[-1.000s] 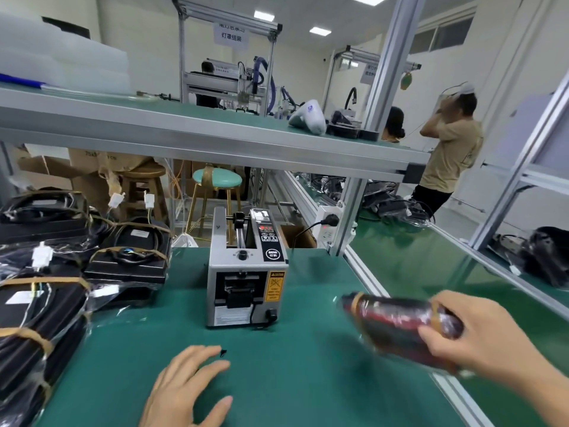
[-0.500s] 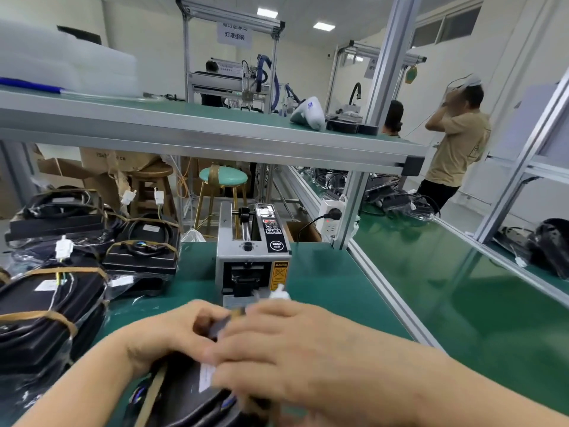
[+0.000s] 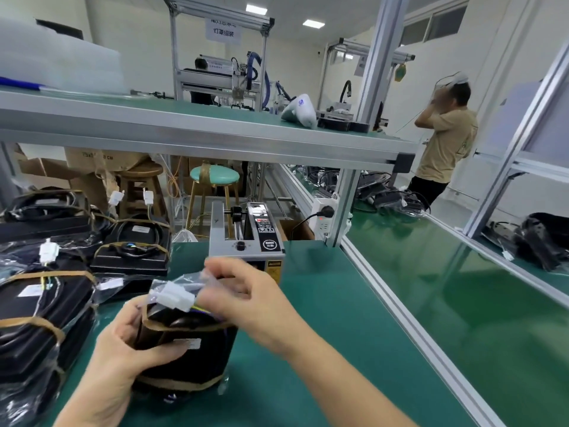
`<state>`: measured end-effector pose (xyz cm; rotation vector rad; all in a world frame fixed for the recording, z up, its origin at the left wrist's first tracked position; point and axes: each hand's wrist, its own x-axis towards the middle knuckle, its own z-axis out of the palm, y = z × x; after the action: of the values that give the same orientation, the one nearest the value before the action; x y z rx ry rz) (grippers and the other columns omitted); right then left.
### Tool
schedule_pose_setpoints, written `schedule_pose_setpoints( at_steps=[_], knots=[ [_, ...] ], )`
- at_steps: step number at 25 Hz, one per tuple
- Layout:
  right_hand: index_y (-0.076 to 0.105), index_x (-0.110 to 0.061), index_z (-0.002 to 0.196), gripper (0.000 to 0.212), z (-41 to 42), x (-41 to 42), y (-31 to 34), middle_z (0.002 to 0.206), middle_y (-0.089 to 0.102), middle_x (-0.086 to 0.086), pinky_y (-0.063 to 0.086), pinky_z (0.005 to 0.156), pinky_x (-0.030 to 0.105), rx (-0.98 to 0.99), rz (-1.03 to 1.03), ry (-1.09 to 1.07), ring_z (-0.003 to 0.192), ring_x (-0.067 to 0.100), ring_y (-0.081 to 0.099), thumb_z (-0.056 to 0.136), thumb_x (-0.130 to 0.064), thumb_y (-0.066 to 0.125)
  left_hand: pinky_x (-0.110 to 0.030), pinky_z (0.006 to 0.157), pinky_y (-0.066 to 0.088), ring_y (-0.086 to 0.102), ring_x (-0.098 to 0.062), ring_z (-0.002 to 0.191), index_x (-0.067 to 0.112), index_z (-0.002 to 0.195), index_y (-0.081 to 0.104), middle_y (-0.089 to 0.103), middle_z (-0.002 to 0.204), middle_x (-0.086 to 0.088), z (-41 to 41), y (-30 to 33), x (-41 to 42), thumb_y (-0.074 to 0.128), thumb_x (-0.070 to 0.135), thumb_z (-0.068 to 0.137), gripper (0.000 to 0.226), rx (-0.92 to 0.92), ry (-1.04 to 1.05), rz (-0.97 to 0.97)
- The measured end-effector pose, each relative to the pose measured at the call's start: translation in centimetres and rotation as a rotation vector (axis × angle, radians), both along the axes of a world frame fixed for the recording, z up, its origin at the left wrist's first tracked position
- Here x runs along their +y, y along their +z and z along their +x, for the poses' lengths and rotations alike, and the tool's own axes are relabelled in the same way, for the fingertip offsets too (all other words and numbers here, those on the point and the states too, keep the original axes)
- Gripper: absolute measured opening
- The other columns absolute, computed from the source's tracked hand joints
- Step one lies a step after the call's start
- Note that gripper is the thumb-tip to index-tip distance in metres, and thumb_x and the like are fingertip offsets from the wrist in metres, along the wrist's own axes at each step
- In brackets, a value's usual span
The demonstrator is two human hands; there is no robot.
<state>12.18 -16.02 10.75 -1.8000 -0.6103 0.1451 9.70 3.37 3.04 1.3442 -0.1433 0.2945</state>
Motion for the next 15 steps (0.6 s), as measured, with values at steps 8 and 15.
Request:
schedule_pose_setpoints(
  at_steps=[8,15],
  knots=[
    [0.074,-0.019,0.103,0.027,0.1,2.0,-2.1,0.113,0.069,-0.008,0.044,0.091,0.015,-0.317,0.181,0.049,0.11,0.004,0.062,0.077,-0.012,0.073,-0.03,0.084,0.052,0.066,-0.025,0.093,0.012,0.107,0.06,0.071,0.098,-0.01,-1.6,0.9,0.3,0.092,0.009,0.042,0.072,-0.035,0.013,0.043],
    [0.077,-0.026,0.074,0.016,1.4,2.7,-0.9,0.065,0.069,-0.004,0.05,0.062,0.023,0.003,0.199,-0.084,0.061,0.009,0.059,0.084,-0.014,0.071,-0.022,0.076,0.052,0.065,-0.014,0.082,0.027,0.099,0.065,0.071,0.093,-0.006,-2.5,1.1,1.5,0.089,0.017,0.04,0.065,-0.043,-0.015,0.217]
  ],
)
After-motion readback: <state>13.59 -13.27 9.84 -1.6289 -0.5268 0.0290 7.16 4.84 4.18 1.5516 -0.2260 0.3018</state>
